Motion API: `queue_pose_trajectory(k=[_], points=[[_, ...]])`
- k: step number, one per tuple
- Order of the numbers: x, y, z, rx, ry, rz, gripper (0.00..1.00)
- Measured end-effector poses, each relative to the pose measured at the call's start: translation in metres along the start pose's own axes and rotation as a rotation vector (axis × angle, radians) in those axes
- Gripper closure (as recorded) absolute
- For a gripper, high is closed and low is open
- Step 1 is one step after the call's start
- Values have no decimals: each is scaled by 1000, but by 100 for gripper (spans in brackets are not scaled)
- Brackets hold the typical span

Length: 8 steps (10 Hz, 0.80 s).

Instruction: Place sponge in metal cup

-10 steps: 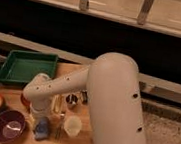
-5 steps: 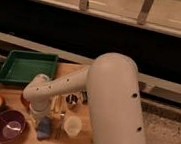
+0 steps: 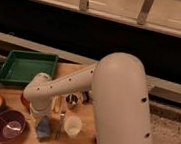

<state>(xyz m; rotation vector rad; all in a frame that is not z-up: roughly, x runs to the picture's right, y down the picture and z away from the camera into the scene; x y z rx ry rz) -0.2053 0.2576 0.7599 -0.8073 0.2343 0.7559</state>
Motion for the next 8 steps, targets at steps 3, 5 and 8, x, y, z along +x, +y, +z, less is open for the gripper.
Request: queue_pose_trajectory(k=[3,5,8], points=[[1,-11,-25,38,-33,1,100],[2,-26,-54,86,-57,19,100],[0,-66,-106,160,-92,60,100]])
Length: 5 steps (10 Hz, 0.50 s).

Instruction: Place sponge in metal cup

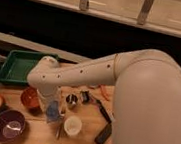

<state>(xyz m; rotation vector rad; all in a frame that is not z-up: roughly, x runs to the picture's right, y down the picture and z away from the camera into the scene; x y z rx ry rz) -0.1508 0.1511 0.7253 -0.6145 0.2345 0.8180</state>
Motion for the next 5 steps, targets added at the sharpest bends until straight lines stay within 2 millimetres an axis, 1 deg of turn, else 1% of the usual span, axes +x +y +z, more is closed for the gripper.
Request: queue_pose_trajectory(k=[1,2,3,5], points=[[-4,-16,-17,17,-20,12,100],[-7,-37,-37,31,-52,21,100],[-5,-46,-44,40,-57,25,100],[-8,-43,-45,32,-64,22,100]])
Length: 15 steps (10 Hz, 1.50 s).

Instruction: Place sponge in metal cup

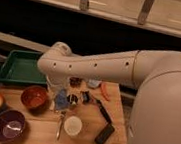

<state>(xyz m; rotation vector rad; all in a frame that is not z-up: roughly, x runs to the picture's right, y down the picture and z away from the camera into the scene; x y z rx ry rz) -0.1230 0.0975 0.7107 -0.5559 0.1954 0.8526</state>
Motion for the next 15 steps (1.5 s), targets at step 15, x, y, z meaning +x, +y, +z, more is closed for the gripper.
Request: queue_pose_trajectory(k=[15], points=[[-19,-70,48,46,159,76,84]])
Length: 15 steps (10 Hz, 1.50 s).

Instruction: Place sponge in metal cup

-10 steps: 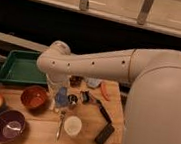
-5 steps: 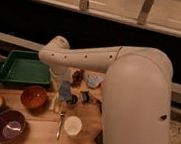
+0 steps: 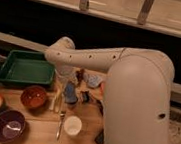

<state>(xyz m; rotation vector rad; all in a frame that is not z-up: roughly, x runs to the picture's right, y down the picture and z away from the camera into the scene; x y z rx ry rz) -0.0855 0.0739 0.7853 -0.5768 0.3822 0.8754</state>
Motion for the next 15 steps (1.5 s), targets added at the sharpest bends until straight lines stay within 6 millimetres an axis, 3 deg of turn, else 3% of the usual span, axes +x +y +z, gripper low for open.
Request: queue_pose_trajectory(k=[3,5,10,15], points=[[-4,-2,24,-80,15,25,52],[-3,-6,28,-94,24,43,36],[7,-17,28,-103,39,82,34],[7,-15,29,-108,39,80,34]])
